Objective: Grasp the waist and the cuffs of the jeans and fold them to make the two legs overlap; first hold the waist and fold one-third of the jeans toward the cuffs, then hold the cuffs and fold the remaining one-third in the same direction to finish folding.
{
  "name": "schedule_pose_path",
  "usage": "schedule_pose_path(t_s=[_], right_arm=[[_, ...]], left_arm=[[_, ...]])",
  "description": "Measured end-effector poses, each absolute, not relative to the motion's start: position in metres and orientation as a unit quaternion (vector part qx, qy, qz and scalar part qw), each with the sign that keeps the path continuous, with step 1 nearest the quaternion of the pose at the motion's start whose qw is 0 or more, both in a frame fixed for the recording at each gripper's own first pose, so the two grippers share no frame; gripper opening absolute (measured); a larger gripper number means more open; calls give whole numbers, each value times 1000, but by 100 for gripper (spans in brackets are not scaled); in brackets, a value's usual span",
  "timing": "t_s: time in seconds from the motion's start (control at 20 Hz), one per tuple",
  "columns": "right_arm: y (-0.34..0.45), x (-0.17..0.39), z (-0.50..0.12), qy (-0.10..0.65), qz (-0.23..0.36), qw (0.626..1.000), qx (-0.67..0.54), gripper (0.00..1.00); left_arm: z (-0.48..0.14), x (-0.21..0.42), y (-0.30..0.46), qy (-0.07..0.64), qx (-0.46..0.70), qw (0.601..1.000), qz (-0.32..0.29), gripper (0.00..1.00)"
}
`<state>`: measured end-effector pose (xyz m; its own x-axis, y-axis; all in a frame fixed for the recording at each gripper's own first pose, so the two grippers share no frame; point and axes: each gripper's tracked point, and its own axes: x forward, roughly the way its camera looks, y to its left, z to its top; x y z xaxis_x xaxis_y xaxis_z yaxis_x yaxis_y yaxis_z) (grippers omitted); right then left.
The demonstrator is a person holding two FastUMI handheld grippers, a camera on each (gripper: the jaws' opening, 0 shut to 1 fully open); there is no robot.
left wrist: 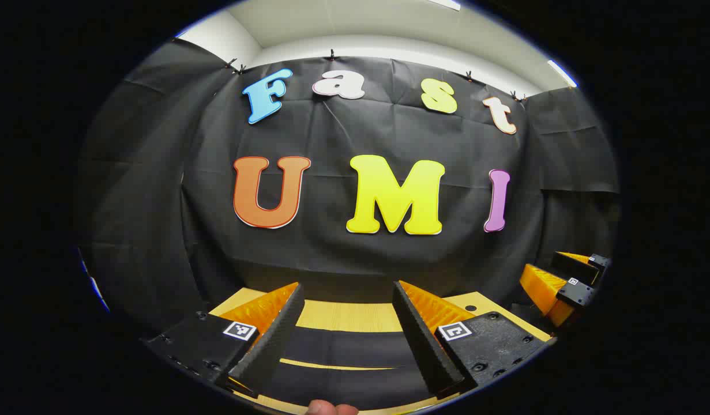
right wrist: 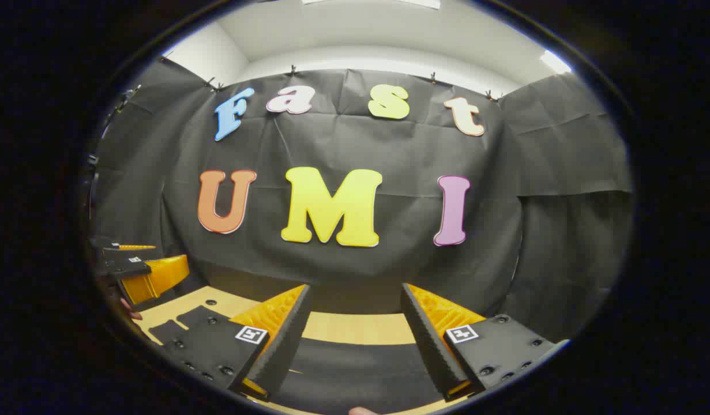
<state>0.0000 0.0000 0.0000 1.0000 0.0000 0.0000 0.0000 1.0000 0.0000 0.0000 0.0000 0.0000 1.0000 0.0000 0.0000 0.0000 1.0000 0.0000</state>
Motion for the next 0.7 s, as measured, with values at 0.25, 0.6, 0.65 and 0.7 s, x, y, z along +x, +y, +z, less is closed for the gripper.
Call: schedule_pose_path(t_s=[0.25,0.6,0.65,0.7], right_arm=[[-8,2,4,-6,-12,1000,-1,94],[-23,5,-1,-1,-34,999,2,94],[-23,6,-1,-1,-35,999,1,94],[-25,6,-2,-1,-36,999,0,94]], left_arm=[[2,1,0,-5,7,1000,-2,98],[-1,8,2,-3,8,1000,-6,98],[-1,9,1,-4,8,1000,-8,98],[0,10,1,-4,9,1000,-9,100]])
